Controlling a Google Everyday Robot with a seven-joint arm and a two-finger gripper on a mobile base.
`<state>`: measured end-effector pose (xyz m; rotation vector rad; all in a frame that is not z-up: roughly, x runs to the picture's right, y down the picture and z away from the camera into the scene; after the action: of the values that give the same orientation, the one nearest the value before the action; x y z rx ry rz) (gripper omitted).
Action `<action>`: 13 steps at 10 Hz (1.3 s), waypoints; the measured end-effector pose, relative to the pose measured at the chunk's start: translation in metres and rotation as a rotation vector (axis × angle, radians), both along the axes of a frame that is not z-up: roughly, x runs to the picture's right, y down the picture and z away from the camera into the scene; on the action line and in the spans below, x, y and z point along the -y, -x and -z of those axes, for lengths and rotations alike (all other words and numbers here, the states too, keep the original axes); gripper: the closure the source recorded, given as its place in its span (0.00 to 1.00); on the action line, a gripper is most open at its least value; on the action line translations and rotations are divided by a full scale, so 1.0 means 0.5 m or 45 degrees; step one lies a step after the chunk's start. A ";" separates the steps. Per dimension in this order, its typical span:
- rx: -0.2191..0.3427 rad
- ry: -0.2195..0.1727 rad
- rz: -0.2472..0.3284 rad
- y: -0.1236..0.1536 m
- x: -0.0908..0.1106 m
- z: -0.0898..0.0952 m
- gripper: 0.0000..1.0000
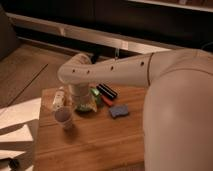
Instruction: Drag the ceramic bowl in a circle
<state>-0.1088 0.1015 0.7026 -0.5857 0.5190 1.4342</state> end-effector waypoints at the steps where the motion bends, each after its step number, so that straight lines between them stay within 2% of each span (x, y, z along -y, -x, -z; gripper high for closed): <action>1: -0.006 -0.042 -0.002 0.001 0.020 -0.009 0.35; 3: -0.032 -0.167 -0.040 -0.027 0.092 -0.052 0.35; 4: -0.046 -0.239 -0.077 -0.058 0.134 -0.089 0.35; 5: -0.048 -0.283 -0.116 -0.084 0.161 -0.120 0.35; 7: -0.028 -0.316 -0.184 -0.110 0.179 -0.168 0.35; 8: -0.030 -0.312 -0.229 -0.129 0.177 -0.193 0.35; 13: -0.028 -0.317 -0.233 -0.129 0.178 -0.189 0.35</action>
<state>-0.0444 0.0123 0.7973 -0.4260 0.3024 1.6517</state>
